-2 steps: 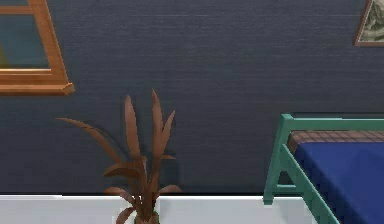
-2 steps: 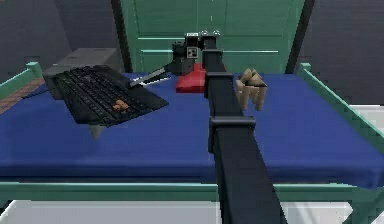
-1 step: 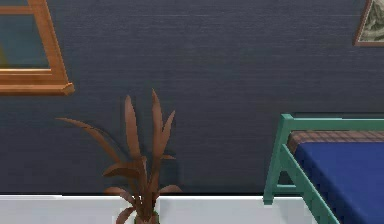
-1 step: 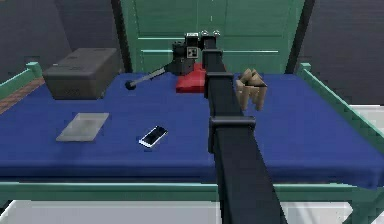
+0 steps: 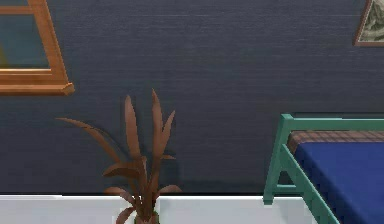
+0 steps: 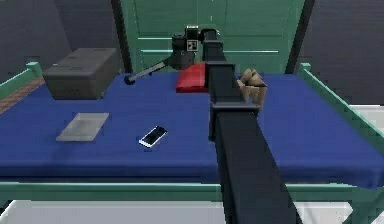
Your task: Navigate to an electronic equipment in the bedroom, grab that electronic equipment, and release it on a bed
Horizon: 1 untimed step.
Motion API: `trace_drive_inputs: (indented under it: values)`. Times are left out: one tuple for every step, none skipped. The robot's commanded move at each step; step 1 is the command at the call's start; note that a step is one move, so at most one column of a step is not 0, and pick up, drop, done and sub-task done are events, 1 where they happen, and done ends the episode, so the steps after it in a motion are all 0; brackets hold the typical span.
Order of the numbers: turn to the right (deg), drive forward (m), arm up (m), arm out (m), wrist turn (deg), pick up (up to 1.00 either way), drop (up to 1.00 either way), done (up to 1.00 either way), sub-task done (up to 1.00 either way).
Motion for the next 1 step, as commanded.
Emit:
trace_drive_inputs:
  values:
    - [0.0,0.0,0.0,-0.08,0.0,0.0,0.0,0.0,0.0]
